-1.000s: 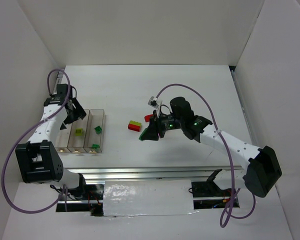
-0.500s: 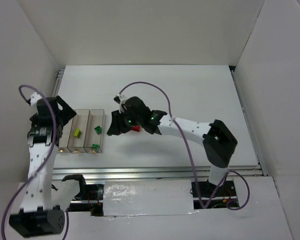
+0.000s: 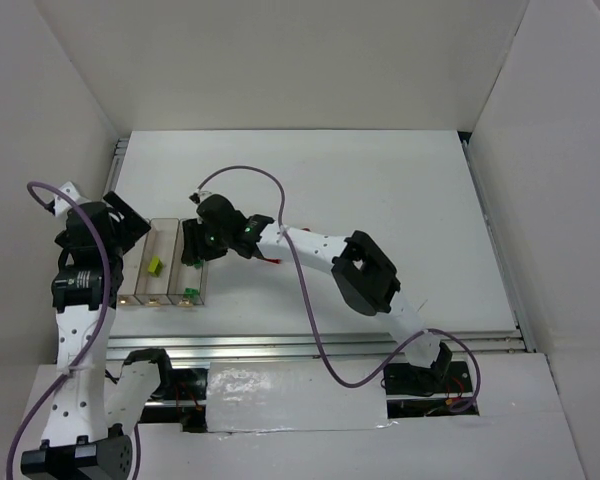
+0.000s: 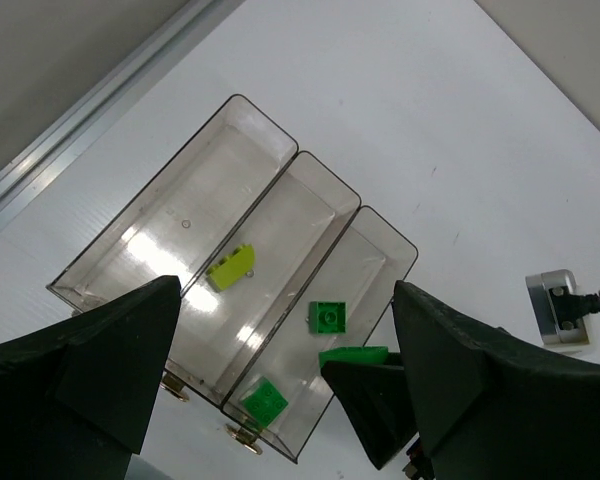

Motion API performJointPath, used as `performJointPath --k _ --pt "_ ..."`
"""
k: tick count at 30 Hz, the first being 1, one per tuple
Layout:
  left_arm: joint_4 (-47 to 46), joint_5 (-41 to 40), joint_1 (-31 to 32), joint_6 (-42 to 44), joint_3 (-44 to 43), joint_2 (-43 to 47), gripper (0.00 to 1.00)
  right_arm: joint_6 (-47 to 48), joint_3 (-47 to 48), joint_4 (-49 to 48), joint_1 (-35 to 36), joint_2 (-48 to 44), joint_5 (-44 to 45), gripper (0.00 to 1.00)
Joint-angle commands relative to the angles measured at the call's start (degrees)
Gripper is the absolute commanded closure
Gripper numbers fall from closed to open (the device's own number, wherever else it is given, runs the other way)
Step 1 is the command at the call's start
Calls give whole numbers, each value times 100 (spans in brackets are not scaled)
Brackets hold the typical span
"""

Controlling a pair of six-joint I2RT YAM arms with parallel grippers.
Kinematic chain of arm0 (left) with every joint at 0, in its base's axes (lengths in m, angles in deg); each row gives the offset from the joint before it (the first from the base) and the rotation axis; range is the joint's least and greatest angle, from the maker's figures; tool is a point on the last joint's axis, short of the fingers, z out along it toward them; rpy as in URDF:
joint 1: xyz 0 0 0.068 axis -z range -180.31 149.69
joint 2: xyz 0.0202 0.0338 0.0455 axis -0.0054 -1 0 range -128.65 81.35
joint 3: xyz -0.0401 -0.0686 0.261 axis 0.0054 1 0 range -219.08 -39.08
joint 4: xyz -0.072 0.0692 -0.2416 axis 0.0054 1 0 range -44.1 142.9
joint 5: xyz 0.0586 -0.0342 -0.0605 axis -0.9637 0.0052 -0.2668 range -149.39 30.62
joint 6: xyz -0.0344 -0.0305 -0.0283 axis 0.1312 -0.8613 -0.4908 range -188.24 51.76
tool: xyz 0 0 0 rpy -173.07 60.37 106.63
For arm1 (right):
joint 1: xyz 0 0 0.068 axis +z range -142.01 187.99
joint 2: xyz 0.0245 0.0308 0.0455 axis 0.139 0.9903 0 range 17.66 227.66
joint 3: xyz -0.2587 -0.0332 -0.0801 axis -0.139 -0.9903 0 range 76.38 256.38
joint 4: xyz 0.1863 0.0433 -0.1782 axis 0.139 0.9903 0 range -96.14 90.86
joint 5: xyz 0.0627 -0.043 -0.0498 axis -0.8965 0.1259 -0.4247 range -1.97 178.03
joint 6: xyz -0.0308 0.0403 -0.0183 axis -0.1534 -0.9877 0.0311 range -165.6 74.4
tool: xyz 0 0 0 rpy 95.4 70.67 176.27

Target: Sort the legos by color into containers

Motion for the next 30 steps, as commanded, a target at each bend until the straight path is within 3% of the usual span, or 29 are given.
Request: performJointPath --k 1,2,4,5,11,14,16,20,23,24,30 --pt "-208 251 -18 171 15 80 0 81 236 101 45 -41 23 42" --pt "-244 313 -18 188 24 80 0 116 244 83 54 -59 -3 35" --pt "-244 322 -18 197 24 80 1 195 332 170 89 -68 40 11" --pt "-226 313 -18 197 24 72 0 222 324 171 98 -137 49 7" --pt "-270 401 -18 285 41 63 1 178 -475 -154 72 -1005 409 5" --pt "-550 917 -18 548 181 45 1 -23 -1370 -242 -78 -1823 848 1" --pt "-779 1638 60 741 234 -86 0 -225 -2450 -513 -288 -2368 1163 0" --pt "-771 2220 446 1014 121 -752 0 -463 -4112 -533 -814 -4184 1594 0" --pt "-473 2072 1280 980 -160 -1140 1 -437 -5071 -182 -1271 -5432 1963 0" --pt "-385 1775 1813 927 -222 -1307 1 -411 -5395 -68 -1360 -5734 2061 0" --pt "-130 499 3704 110 -635 -2536 0 -244 -6048 732 -1581 -7528 2606 0"
